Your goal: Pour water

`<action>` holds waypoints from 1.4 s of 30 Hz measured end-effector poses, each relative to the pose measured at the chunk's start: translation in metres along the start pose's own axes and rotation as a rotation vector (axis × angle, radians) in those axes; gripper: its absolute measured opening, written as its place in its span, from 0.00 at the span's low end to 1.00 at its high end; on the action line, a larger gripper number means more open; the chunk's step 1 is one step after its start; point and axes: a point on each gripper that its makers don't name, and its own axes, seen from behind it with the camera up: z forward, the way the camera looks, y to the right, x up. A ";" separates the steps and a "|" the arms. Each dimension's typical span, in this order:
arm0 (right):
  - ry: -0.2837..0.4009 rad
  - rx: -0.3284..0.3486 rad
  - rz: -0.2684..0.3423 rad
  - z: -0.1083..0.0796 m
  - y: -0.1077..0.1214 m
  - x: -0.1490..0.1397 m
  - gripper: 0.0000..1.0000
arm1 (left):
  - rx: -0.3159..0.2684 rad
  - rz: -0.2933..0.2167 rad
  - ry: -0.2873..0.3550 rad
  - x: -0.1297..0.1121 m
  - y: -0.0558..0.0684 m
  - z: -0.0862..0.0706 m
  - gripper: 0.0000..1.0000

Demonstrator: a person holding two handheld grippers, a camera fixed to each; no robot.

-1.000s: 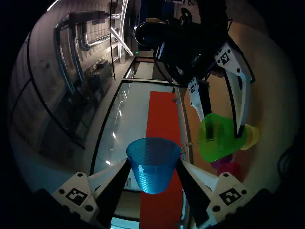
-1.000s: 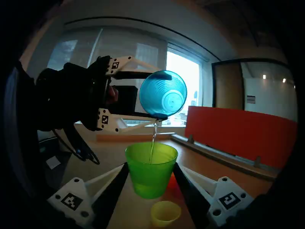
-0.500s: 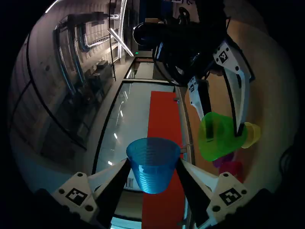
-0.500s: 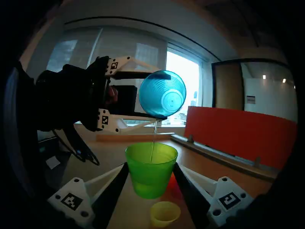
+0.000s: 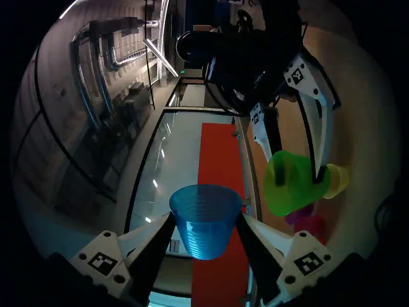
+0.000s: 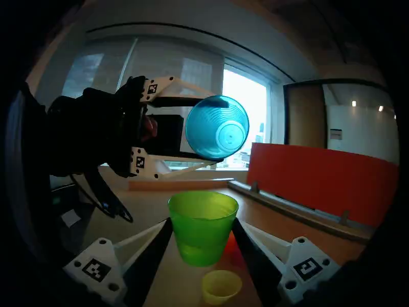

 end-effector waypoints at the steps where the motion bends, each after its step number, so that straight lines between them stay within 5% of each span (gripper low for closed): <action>1: 0.000 0.000 0.000 0.000 0.000 0.000 0.87 | 0.000 0.000 0.000 0.000 0.000 0.000 0.83; 14: 0.001 -0.002 -0.003 0.000 -0.001 0.002 0.87 | 0.005 -0.025 0.002 -0.006 -0.003 0.006 0.83; 42: 0.018 -0.010 -0.016 -0.006 -0.001 0.011 0.87 | -0.007 -0.332 0.006 -0.012 0.003 0.008 0.83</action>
